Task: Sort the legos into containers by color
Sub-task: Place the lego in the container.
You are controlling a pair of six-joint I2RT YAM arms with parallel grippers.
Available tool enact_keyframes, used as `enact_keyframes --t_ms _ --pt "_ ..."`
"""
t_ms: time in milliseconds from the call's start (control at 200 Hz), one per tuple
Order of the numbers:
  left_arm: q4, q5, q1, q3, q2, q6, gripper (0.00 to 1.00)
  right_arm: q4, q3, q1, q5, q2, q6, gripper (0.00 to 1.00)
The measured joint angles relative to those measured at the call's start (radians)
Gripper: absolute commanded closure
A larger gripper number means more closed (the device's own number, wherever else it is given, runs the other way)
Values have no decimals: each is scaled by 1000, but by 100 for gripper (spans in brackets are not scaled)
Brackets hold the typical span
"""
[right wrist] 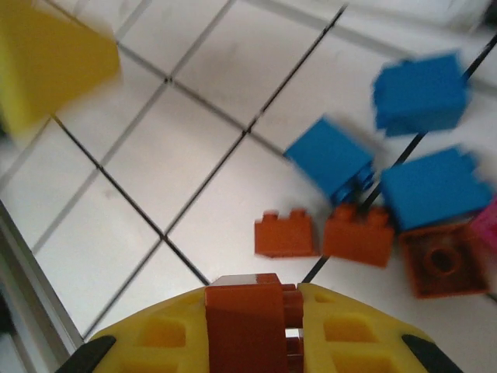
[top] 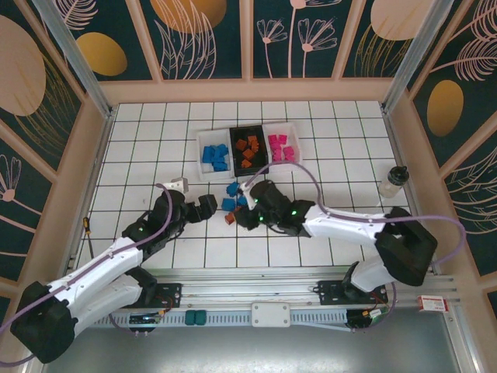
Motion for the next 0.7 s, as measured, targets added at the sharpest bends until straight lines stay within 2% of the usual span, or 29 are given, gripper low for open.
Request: enact_keyframes --t_ms 155,285,425,470,541,581,701 --pt "29 33 0 -3 64 6 2 -6 147 -182 8 38 3 85" --pt "35 50 -1 -3 119 19 5 -10 356 -284 55 231 5 85" --pt "46 71 -19 -3 153 35 13 -36 532 -328 94 455 9 83" --pt "54 76 -30 -3 167 38 13 -54 574 -335 101 512 12 77" --pt "62 81 -54 1 200 47 13 -81 626 -342 109 578 26 57" --pt "62 80 -70 8 221 54 13 -96 651 -345 108 604 22 50" --pt "64 75 -114 43 294 77 17 -105 679 -346 99 614 28 44"
